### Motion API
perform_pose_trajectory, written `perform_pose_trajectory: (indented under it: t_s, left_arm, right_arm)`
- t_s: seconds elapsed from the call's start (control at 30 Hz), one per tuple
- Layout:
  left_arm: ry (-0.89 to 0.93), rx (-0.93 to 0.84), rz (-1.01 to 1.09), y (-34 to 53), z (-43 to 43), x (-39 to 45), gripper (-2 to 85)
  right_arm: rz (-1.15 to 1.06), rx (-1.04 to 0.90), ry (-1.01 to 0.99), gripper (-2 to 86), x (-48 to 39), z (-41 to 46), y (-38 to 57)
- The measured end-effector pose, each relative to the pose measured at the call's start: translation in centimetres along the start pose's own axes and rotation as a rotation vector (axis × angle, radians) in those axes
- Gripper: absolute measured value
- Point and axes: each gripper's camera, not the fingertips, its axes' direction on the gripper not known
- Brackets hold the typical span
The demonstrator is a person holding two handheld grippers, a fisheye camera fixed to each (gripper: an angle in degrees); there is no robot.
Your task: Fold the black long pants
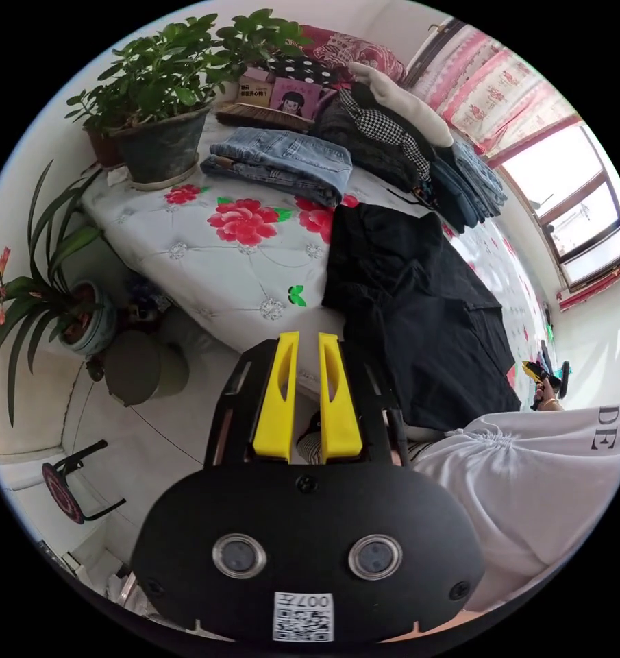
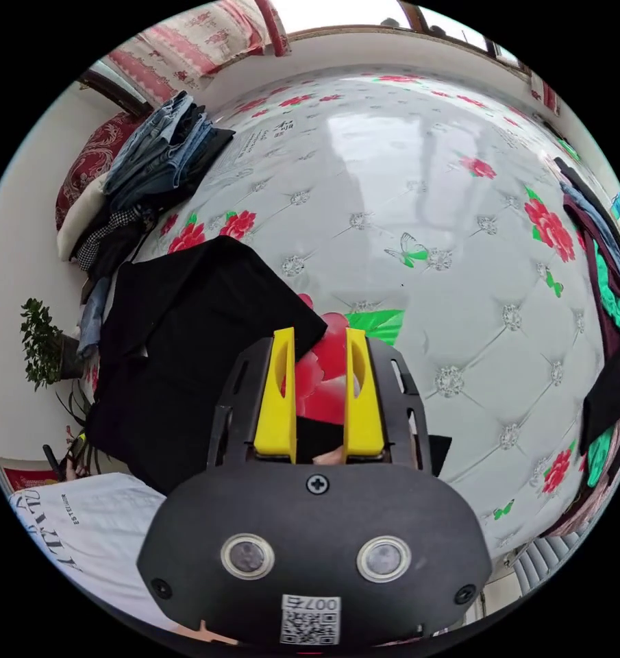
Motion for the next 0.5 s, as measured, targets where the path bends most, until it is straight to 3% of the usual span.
perform_pose_trajectory:
  t_s: [0.13,0.33,0.43,0.5]
  left_arm:
    - [0.038,0.006,0.055,-2.3,0.8,3.4,5.4]
    - [0.091,-0.053,0.166,-7.3,6.2,8.8,5.8]
    - [0.127,-0.071,0.236,-10.1,8.8,11.4,5.8]
    - [0.156,-0.081,0.268,-11.8,10.1,12.7,5.8]
  right_arm:
    - [0.017,-0.048,0.072,4.7,-3.2,3.7,-2.4]
    - [-0.225,-0.167,0.067,0.3,-11.9,6.0,-2.5]
    - [-0.292,-0.032,0.165,-0.1,-14.6,1.1,-4.4]
    - [-0.325,0.190,0.179,-0.2,-16.5,-7.4,-6.0]
